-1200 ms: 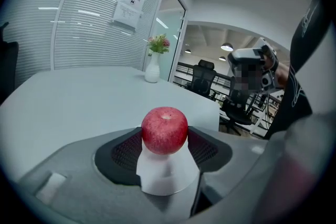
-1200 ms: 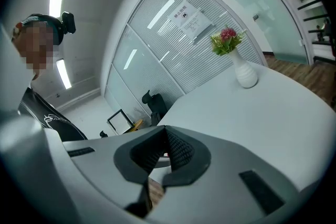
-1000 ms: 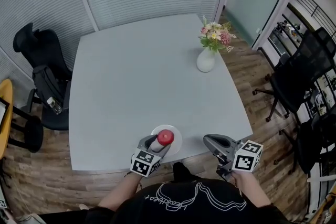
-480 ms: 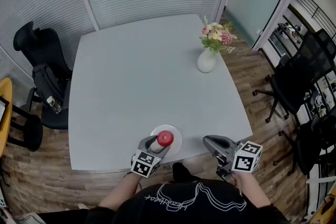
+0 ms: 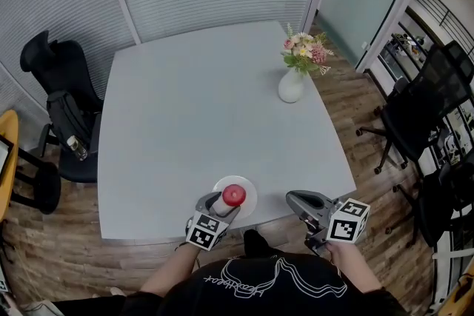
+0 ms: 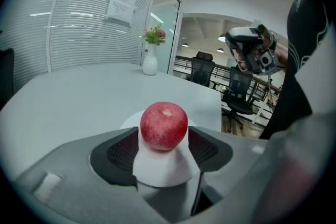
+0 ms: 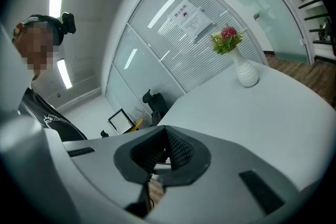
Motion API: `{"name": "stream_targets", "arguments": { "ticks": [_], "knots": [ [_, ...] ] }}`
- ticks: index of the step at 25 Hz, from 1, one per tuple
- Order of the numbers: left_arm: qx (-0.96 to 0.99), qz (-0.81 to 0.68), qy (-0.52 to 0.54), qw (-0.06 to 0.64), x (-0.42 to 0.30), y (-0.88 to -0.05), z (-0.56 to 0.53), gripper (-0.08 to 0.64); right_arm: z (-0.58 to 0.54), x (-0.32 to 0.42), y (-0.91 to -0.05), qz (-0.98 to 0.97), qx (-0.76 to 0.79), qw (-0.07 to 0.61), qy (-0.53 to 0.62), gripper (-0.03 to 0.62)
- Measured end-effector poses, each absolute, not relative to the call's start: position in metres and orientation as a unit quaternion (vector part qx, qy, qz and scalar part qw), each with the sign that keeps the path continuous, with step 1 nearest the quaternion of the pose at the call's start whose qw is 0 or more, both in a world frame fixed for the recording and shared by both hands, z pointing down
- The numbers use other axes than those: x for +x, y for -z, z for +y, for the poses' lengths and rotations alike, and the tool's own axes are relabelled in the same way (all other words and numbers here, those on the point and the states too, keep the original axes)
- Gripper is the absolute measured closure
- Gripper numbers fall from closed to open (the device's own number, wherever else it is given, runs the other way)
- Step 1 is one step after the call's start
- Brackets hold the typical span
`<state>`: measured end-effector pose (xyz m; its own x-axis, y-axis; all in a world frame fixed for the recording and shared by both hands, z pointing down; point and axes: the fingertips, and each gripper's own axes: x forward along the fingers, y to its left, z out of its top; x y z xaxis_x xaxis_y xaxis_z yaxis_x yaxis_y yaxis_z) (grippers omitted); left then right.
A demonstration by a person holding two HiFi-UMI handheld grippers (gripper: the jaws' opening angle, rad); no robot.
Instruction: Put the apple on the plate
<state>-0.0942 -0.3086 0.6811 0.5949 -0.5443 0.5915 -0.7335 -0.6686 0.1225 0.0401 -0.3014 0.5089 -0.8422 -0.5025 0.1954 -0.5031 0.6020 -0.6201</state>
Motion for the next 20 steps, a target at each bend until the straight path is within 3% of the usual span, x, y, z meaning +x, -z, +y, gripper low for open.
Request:
{"name": "stream_targets", "arguments": {
  "ticks": [10, 20],
  "knots": [
    [0.875, -0.381, -0.227, 0.194, -0.104, -0.652, -0.302, 0.259, -0.287, 0.036, -0.502, -0.899, 0.276, -0.006, -0.34, 0.583],
    [0.874, -0.41, -0.136, 0.223, -0.122, -0.565, -0.278, 0.262, -0.256, 0.012, -0.49, -0.912, 0.243, -0.01, -0.329, 0.583]
  ]
}}
